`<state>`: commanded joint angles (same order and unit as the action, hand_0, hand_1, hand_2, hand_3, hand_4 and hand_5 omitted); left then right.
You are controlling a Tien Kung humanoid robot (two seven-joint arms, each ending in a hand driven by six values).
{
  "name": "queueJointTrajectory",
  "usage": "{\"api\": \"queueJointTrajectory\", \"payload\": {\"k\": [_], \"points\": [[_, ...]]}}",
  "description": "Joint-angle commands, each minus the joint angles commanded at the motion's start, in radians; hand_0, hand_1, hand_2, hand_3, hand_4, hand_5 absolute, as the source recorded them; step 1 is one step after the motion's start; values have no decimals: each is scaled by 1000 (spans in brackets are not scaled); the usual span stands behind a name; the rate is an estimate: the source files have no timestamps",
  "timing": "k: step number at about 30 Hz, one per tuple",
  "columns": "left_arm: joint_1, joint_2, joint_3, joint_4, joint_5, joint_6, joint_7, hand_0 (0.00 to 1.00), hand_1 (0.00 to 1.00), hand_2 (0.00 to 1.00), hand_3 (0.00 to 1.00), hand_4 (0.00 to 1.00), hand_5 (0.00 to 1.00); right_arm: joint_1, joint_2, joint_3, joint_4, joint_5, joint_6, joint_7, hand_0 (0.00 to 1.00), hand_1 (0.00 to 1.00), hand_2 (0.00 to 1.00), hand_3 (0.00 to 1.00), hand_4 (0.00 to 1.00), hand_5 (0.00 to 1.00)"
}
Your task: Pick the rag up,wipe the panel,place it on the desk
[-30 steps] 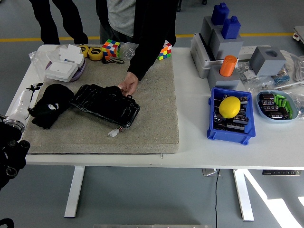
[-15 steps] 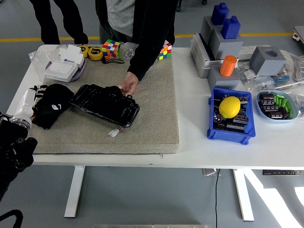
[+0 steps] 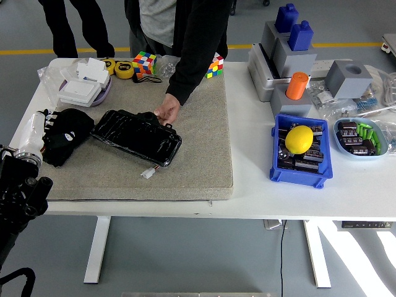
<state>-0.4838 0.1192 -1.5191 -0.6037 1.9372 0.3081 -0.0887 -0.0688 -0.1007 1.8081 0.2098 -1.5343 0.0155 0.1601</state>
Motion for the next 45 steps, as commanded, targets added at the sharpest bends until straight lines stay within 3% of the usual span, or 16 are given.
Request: {"api": "queueJointTrajectory", "payload": {"k": [1, 2, 7, 15, 23, 31, 45], "points": [[1, 1, 2, -3, -1, 1, -2, 355, 429, 518, 582, 639, 2, 0, 0, -1, 0, 0, 0, 0, 543, 564, 495, 522, 893, 375], [3, 2, 4, -8, 0, 3, -2, 281, 350, 446, 576, 647, 2, 0, 1, -1, 0, -1, 0, 0, 544, 564, 495, 521, 892, 373], [13, 6, -2, -43, 5, 8, -4, 281, 350, 446, 576, 647, 2, -1, 2, 4, 0, -3, -1, 2, 544, 564, 495, 521, 892, 373], [48, 19, -33, -183, -25, 28, -25, 261, 332, 419, 570, 626, 2, -3, 1, 7, 0, -6, -3, 5, 544, 562, 492, 522, 891, 372], [56, 22, 64, -284, -75, 28, -32, 258, 329, 412, 569, 643, 2, -3, 2, 2, 1, -3, -1, 6, 543, 563, 492, 522, 891, 372], [24, -9, 141, -205, -80, 33, -48, 259, 322, 404, 568, 651, 2, -2, 1, -5, 2, 3, 0, 6, 544, 563, 493, 522, 891, 371], [3, -27, 138, -129, -69, 38, -67, 256, 317, 395, 569, 651, 2, -1, -1, -13, 1, 8, 0, 6, 544, 564, 492, 522, 890, 367]]}}
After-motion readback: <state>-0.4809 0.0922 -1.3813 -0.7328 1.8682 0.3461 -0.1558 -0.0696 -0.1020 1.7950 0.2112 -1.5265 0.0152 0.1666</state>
